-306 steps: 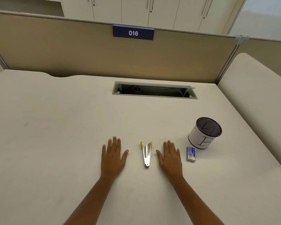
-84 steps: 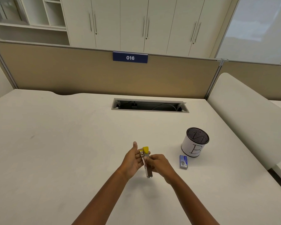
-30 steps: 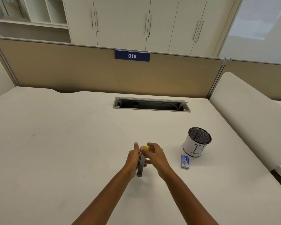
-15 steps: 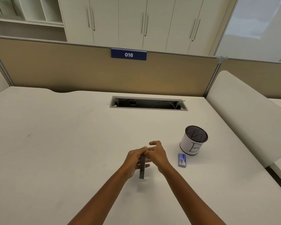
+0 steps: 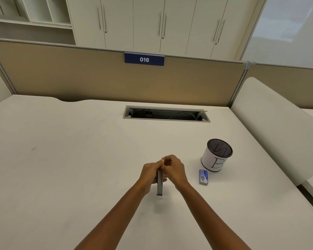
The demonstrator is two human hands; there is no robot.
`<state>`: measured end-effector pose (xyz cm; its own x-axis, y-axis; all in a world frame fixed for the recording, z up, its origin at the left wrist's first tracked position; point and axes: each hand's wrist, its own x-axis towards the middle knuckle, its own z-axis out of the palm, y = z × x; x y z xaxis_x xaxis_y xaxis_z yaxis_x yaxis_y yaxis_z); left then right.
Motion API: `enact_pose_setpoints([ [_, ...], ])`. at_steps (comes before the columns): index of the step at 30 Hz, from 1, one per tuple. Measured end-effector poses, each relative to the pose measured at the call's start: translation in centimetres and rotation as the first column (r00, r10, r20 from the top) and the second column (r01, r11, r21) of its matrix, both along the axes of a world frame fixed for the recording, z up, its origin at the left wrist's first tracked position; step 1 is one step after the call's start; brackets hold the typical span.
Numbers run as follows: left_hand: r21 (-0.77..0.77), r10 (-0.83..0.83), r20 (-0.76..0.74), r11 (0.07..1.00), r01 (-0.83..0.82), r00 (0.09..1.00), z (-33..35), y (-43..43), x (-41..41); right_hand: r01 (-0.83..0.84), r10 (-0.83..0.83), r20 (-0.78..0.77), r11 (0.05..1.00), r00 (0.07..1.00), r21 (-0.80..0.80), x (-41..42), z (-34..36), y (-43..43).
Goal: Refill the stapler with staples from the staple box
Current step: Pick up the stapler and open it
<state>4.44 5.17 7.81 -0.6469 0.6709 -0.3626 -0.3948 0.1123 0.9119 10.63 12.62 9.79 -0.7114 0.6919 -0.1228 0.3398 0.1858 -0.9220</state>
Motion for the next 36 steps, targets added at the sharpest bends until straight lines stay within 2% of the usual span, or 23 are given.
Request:
enact_pose_setpoints([
  [3, 0.023, 0.003, 0.041, 1.0, -0.004, 0.999, 0.0, 0.0, 0.0, -0.029, 0.029, -0.017, 1.0, 0.999, -0.011, -0.2, 0.0, 0.0],
  [6, 0.065, -0.041, 0.242, 0.998, 0.026, 0.97, 0.3, -0.6, -0.7, -0.074, 0.072, -0.029, 0.993, 0.997, -0.09, -0.2, 0.3, 0.5],
  [8, 0.083, -0.064, 0.282, 0.996, 0.042, 0.957, 0.5, -0.8, -1.1, -0.074, 0.068, -0.044, 0.988, 0.997, -0.138, -0.1, 0.3, 0.8],
  [12, 0.015, -0.065, 0.11, 0.998, 0.064, 0.992, 0.7, -0.9, -0.9, -0.102, 0.096, -0.041, 0.98, 0.995, -0.168, 0.0, 0.1, 0.9],
  [14, -0.031, -0.032, 0.093, 0.999, 0.035, 0.995, 0.7, -0.7, -0.8, -0.113, 0.11, -0.026, 0.982, 0.994, -0.149, 0.0, 0.0, 0.7],
  [22, -0.265, 0.138, -0.025, 0.954, -0.139, 0.99, -0.1, 1.0, -0.7, -0.066, 0.066, -0.026, 0.998, 0.997, 0.021, -0.1, -0.3, -0.8],
  [26, -0.312, 0.174, -0.14, 0.927, -0.21, 0.975, -0.2, 1.9, -1.0, 0.005, 0.0, -0.034, 0.989, 0.999, 0.145, -0.5, -0.2, -1.8],
  [29, -0.334, 0.176, -0.181, 0.914, -0.229, 0.968, 0.3, 2.8, -1.0, 0.053, -0.04, -0.08, 0.984, 0.996, 0.172, -0.4, 0.2, -2.0],
  [33, -0.326, 0.247, -0.107, 0.906, -0.269, 0.963, 0.2, 2.9, -1.0, 0.085, -0.055, -0.159, 0.978, 0.986, 0.191, 0.8, 1.2, -2.2],
  [34, -0.321, 0.314, -0.054, 0.893, -0.314, 0.948, -0.1, 2.4, -1.8, 0.062, -0.017, -0.183, 0.968, 0.983, 0.243, 1.2, 1.3, -2.8],
  [36, -0.207, 0.439, 0.165, 0.891, -0.404, 0.883, -0.4, 0.8, -4.1, -0.037, 0.105, -0.173, 0.933, 0.979, 0.357, 2.1, 1.1, -4.7],
])
